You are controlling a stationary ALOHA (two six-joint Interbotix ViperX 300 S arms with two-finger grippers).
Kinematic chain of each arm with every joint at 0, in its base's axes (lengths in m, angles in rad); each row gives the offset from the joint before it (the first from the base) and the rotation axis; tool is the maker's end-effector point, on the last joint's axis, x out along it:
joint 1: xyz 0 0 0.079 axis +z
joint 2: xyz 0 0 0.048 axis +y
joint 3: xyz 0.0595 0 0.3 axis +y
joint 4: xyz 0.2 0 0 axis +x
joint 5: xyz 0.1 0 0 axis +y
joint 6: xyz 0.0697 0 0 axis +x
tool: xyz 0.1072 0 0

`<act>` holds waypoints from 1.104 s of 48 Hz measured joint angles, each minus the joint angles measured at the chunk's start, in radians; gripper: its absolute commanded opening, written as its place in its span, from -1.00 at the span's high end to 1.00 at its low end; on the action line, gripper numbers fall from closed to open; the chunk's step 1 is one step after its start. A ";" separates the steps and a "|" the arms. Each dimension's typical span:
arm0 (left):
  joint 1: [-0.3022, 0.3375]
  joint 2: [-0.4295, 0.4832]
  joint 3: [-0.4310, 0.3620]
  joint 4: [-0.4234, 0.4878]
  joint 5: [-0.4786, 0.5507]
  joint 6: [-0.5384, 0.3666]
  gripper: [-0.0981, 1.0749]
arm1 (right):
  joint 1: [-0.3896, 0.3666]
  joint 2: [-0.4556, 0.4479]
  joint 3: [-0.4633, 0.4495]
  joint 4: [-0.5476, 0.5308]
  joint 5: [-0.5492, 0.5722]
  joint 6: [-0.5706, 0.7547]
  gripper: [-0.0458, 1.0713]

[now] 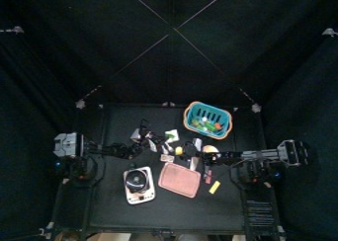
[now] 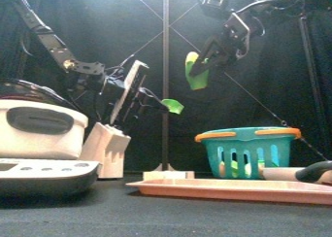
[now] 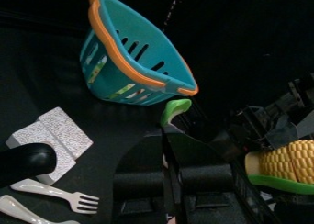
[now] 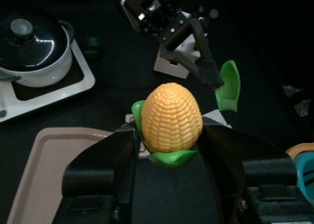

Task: Drop corn husk

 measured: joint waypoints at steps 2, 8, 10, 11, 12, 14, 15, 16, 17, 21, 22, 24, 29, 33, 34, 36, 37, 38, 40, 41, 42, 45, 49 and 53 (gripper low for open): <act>0.002 0.000 0.000 0.002 0.000 0.000 0.34 | 0.002 -0.005 0.003 0.002 0.000 0.000 -0.18; -0.008 -0.002 -0.002 0.017 -0.002 0.002 0.34 | 0.000 -0.034 0.015 0.005 0.000 0.000 -0.18; -0.011 -0.003 -0.002 0.031 -0.002 0.000 0.34 | 0.000 -0.046 0.020 0.005 0.000 0.000 -0.18; -0.012 -0.003 -0.002 0.038 0.000 0.000 0.34 | 0.000 -0.052 0.023 0.006 0.000 0.000 -0.18; -0.015 -0.005 -0.002 0.044 0.000 0.002 0.34 | 0.000 -0.060 0.028 0.008 0.000 0.000 -0.18; -0.018 -0.008 -0.003 0.060 -0.002 0.000 0.34 | 0.000 -0.074 0.035 0.012 0.000 0.000 -0.18; -0.020 -0.008 -0.003 0.064 0.000 0.000 0.34 | 0.000 -0.078 0.038 0.015 0.000 0.000 -0.18; -0.021 -0.008 -0.003 0.071 0.000 0.002 0.34 | 0.000 -0.087 0.044 0.020 0.000 0.000 -0.18; -0.025 -0.009 -0.003 0.077 0.000 0.000 0.34 | 0.000 -0.094 0.049 0.021 0.000 0.000 -0.18; -0.034 -0.008 -0.006 0.091 0.000 0.002 0.34 | 0.000 -0.112 0.064 0.034 -0.002 0.000 -0.18; -0.037 -0.009 -0.006 0.092 0.000 0.002 0.34 | 0.000 -0.117 0.067 0.035 0.000 0.000 -0.18; -0.041 -0.008 -0.008 0.097 0.000 0.003 0.34 | 0.000 -0.124 0.074 0.040 -0.002 0.000 -0.18; -0.054 -0.008 -0.006 0.133 0.002 0.003 0.34 | -0.002 -0.141 0.087 0.049 0.000 -0.002 -0.18; -0.061 -0.008 -0.006 0.179 0.008 0.005 0.34 | -0.005 -0.149 0.097 0.054 -0.005 0.000 -0.18; -0.064 -0.008 -0.006 0.193 0.009 0.005 0.34 | -0.005 -0.149 0.100 0.055 -0.008 0.000 -0.18; -0.066 -0.009 -0.005 0.230 0.014 0.005 0.34 | -0.006 -0.149 0.103 0.060 -0.012 0.000 -0.18; -0.067 -0.009 -0.003 0.245 0.015 0.005 0.34 | -0.008 -0.149 0.106 0.061 -0.015 -0.002 -0.18; -0.067 -0.009 0.000 0.262 0.017 0.005 0.34 | -0.008 -0.149 0.107 0.063 -0.018 0.000 -0.18; -0.069 -0.012 0.006 0.298 0.020 0.006 0.34 | -0.009 -0.150 0.110 0.064 -0.025 -0.002 -0.18; -0.071 -0.014 0.008 0.310 0.021 0.005 0.34 | -0.009 -0.149 0.112 0.064 -0.028 0.000 -0.18; -0.071 -0.018 0.011 0.324 0.021 0.005 0.34 | -0.011 -0.149 0.115 0.066 -0.031 0.000 -0.18; -0.071 -0.034 0.023 0.370 0.028 0.008 0.34 | -0.014 -0.149 0.120 0.069 -0.037 0.000 -0.18; -0.069 -0.061 0.048 0.420 0.043 0.011 0.34 | -0.017 -0.149 0.123 0.075 -0.044 0.000 -0.18; -0.064 -0.091 0.077 0.463 0.069 0.009 0.34 | -0.020 -0.149 0.126 0.078 -0.051 0.000 -0.18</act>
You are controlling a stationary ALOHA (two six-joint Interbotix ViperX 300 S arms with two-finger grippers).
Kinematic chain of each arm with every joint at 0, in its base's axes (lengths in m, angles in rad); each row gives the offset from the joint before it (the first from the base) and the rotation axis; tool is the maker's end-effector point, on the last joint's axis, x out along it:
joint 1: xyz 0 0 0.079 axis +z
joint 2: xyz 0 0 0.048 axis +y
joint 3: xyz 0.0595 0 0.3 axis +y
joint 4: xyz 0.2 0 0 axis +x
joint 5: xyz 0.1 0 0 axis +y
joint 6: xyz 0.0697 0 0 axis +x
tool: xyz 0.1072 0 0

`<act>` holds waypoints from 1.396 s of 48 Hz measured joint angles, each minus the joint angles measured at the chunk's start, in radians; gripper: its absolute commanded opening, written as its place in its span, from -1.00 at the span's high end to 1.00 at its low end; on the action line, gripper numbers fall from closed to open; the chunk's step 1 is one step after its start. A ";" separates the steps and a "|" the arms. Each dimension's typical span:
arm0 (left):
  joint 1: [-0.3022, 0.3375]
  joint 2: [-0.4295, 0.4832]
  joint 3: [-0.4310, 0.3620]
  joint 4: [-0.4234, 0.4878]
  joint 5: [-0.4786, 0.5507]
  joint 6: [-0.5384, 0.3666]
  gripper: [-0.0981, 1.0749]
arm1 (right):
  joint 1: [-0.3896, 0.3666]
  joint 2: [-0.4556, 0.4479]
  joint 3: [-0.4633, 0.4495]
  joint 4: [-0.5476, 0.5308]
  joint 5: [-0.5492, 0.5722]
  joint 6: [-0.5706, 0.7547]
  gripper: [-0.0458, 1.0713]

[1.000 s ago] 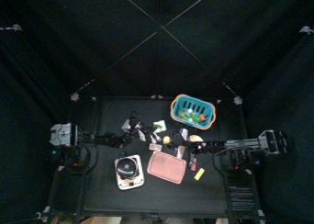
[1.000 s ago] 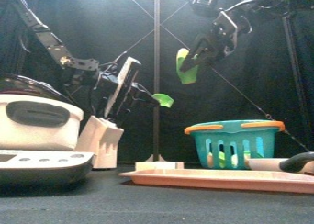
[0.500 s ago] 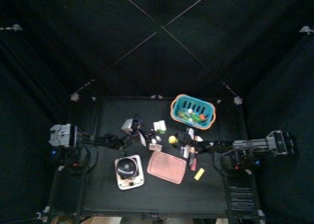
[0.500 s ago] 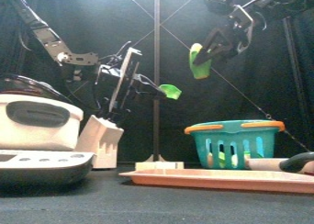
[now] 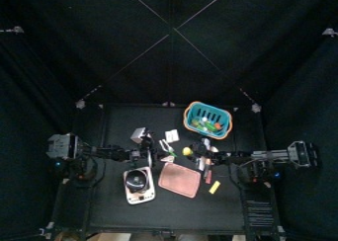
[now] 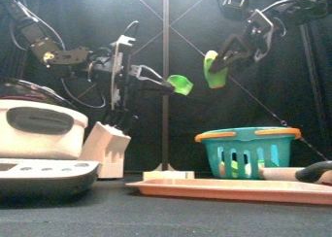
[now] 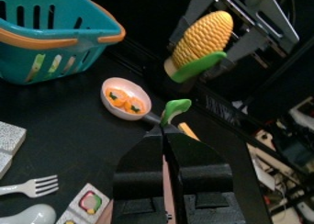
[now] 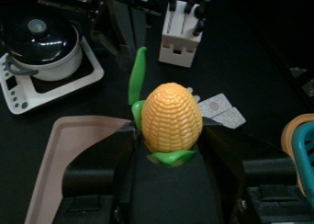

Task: Drop corn husk

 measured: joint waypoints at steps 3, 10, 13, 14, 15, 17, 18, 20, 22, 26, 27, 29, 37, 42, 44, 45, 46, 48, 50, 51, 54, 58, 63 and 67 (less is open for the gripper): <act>0.005 -0.023 0.025 0.029 0.029 0.002 0.34 | -0.003 0.000 0.003 0.003 -0.006 0.000 -0.18; 0.008 -0.060 0.071 0.071 0.104 0.003 0.34 | -0.014 0.008 0.006 0.011 -0.023 0.000 -0.18; 0.008 -0.071 0.087 0.094 0.137 0.005 0.34 | -0.017 0.014 0.006 0.014 -0.031 0.000 -0.18; 0.008 -0.074 0.095 0.104 0.147 0.005 0.34 | -0.018 0.015 0.006 0.015 -0.034 0.000 -0.18; 0.008 -0.077 0.098 0.112 0.156 0.005 0.34 | -0.020 0.017 0.006 0.015 -0.035 0.000 -0.18; 0.009 -0.083 0.109 0.132 0.175 0.005 0.34 | -0.023 0.023 0.006 0.015 -0.043 0.000 -0.18; 0.011 -0.086 0.117 0.146 0.190 0.005 0.34 | -0.023 0.025 0.006 0.015 -0.046 -0.002 -0.18; 0.011 -0.094 0.126 0.161 0.212 0.003 0.34 | -0.025 0.032 0.006 0.017 -0.052 0.000 -0.18; 0.012 -0.100 0.133 0.172 0.236 0.005 0.34 | -0.026 0.040 0.006 0.020 -0.057 0.000 -0.18; 0.014 -0.112 0.143 0.179 0.281 0.003 0.34 | -0.029 0.054 0.006 0.023 -0.064 0.000 -0.18; 0.015 -0.115 0.146 0.183 0.296 0.005 0.34 | -0.031 0.058 0.006 0.023 -0.066 0.000 -0.18; 0.015 -0.117 0.149 0.186 0.321 0.003 0.34 | -0.032 0.066 0.006 0.023 -0.069 0.000 -0.18; 0.034 -0.115 0.150 0.193 0.437 0.005 0.33 | -0.038 0.100 0.006 0.025 -0.083 0.000 -0.18; 0.040 -0.110 0.150 0.195 0.492 0.003 0.32 | -0.041 0.126 0.005 0.025 -0.087 0.000 -0.18; 0.041 -0.109 0.150 0.195 0.518 0.003 0.30 | -0.041 0.140 0.003 0.025 -0.087 0.000 -0.18; 0.043 -0.109 0.150 0.193 0.529 0.003 0.30 | -0.043 0.144 0.003 0.025 -0.087 0.000 -0.18; 0.043 -0.107 0.150 0.193 0.540 0.003 0.28 | -0.043 0.147 0.003 0.025 -0.087 0.000 -0.18; 0.046 -0.107 0.150 0.193 0.555 0.003 0.25 | -0.044 0.153 0.000 0.025 -0.087 0.000 -0.18; 0.049 -0.107 0.150 0.193 0.566 0.002 0.21 | -0.046 0.160 -0.002 0.025 -0.087 0.000 -0.18; 0.052 -0.106 0.150 0.193 0.569 0.002 0.18 | -0.046 0.164 -0.005 0.025 -0.087 0.000 -0.18; 0.055 -0.106 0.150 0.189 0.580 -0.002 0.07 | -0.046 0.170 -0.008 0.025 -0.087 0.000 -0.18; 0.055 -0.106 0.150 0.175 0.588 0.000 -0.08 | -0.046 0.175 -0.011 0.025 -0.087 -0.002 -0.18; 0.055 -0.106 0.150 0.160 0.592 0.000 -0.27 | -0.046 0.178 -0.011 0.025 -0.087 0.000 -0.18; 0.055 -0.106 0.150 0.156 0.594 -0.002 -0.37 | -0.046 0.178 -0.011 0.025 -0.087 0.000 -0.18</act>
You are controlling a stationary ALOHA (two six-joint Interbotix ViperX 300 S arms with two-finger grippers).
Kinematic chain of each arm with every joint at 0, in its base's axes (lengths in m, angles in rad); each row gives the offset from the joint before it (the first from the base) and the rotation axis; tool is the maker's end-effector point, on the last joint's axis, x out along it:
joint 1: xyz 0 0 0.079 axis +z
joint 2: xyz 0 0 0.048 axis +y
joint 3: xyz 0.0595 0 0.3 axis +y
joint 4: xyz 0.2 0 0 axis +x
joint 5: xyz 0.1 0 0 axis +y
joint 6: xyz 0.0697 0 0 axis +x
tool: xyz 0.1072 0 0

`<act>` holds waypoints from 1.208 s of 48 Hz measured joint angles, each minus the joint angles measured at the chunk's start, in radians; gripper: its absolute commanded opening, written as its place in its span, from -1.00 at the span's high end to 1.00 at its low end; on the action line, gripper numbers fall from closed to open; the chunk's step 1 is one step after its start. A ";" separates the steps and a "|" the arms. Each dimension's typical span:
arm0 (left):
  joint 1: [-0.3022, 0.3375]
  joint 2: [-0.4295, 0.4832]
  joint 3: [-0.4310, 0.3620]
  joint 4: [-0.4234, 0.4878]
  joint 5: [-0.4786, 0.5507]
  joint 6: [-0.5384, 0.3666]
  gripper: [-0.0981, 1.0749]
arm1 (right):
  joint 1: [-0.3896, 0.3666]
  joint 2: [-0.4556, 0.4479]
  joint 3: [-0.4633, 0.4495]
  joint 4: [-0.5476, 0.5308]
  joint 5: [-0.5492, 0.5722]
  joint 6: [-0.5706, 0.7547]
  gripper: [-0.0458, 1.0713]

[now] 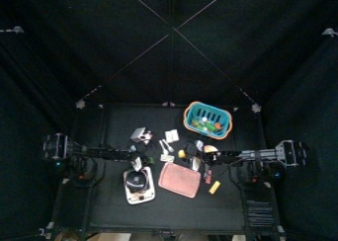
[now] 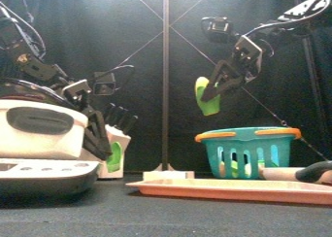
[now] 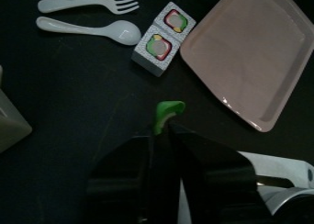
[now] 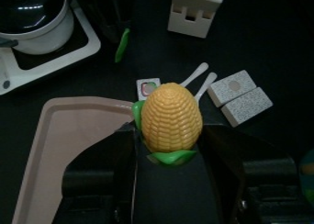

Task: Drop corn husk

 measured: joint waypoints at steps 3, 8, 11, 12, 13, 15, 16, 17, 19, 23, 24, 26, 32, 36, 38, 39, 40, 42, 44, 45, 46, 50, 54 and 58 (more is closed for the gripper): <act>0.000 0.000 0.000 0.000 0.000 0.002 -0.42 | 0.000 0.000 0.000 0.000 0.000 0.000 -0.18; 0.000 0.000 0.000 -0.002 0.000 0.002 -0.45 | 0.000 0.000 0.000 0.000 0.000 0.000 -0.18; 0.000 0.000 0.000 -0.002 0.000 0.002 -0.46 | 0.000 0.002 0.000 0.000 0.000 -0.002 -0.18; 0.000 0.000 0.000 -0.002 -0.002 0.002 -0.46 | 0.000 0.002 0.000 0.000 0.000 0.000 -0.18; 0.000 0.000 0.000 -0.002 0.000 0.002 -0.46 | 0.000 0.000 0.000 0.000 0.000 0.000 -0.18; 0.000 0.000 0.000 -0.002 0.000 0.002 -0.47 | 0.000 0.002 0.000 0.000 0.000 0.000 -0.18; 0.000 0.000 0.000 -0.002 0.000 0.002 -0.48 | 0.000 0.002 -0.002 0.000 0.000 0.000 -0.18; 0.000 0.000 0.000 -0.002 0.000 0.002 -0.49 | 0.000 0.002 0.000 0.000 -0.002 0.000 -0.18; -0.002 0.000 0.002 -0.002 0.000 0.002 -0.50 | 0.000 0.002 0.000 0.000 0.000 0.000 -0.18; -0.002 0.000 0.000 -0.002 0.000 0.002 -0.54 | 0.000 0.002 0.000 0.000 0.000 0.000 -0.18; -0.002 0.000 0.000 -0.002 0.000 0.002 -0.56 | 0.000 0.000 0.000 0.000 -0.002 -0.002 -0.18; -0.002 0.000 0.000 -0.002 0.000 0.003 -0.57 | 0.000 0.002 -0.002 0.000 0.000 -0.002 -0.18; -0.006 -0.002 -0.002 0.014 0.000 0.009 -0.59 | 0.000 0.002 0.000 0.000 -0.002 0.000 -0.18; -0.008 0.000 -0.005 0.032 -0.002 0.011 -0.59 | 0.000 0.002 0.000 0.000 0.000 0.000 -0.18; -0.008 0.000 -0.005 0.035 0.000 0.012 -0.59 | 0.000 0.002 0.000 0.000 0.000 0.000 -0.18; -0.008 0.000 -0.005 0.035 0.000 0.012 -0.59 | 0.000 0.000 0.000 0.000 0.000 0.000 -0.18; -0.008 0.000 -0.006 0.037 0.000 0.011 -0.59 | 0.000 0.002 0.000 0.000 -0.002 0.000 -0.18; -0.008 0.000 -0.006 0.037 0.000 0.012 -0.59 | 0.000 0.002 0.000 0.000 -0.002 0.000 -0.18; -0.008 0.000 -0.006 0.037 0.000 0.011 -0.59 | 0.000 0.000 0.000 0.000 0.000 0.000 -0.18; -0.008 0.000 -0.005 0.037 0.000 0.012 -0.59 | 0.000 0.002 0.000 0.000 -0.002 0.000 -0.18; -0.008 0.000 -0.006 0.037 0.000 0.011 -0.59 | 0.000 0.002 0.000 0.000 0.000 -0.002 -0.18; -0.008 0.000 -0.006 0.037 0.000 0.012 -0.59 | 0.000 0.003 0.000 0.000 -0.002 0.000 -0.18; -0.008 0.000 -0.006 0.038 0.000 0.012 -0.59 | 0.000 0.005 0.000 0.000 -0.002 0.000 -0.18; -0.008 0.000 -0.006 0.037 0.000 0.012 -0.59 | 0.002 0.005 0.000 0.000 -0.002 0.000 -0.18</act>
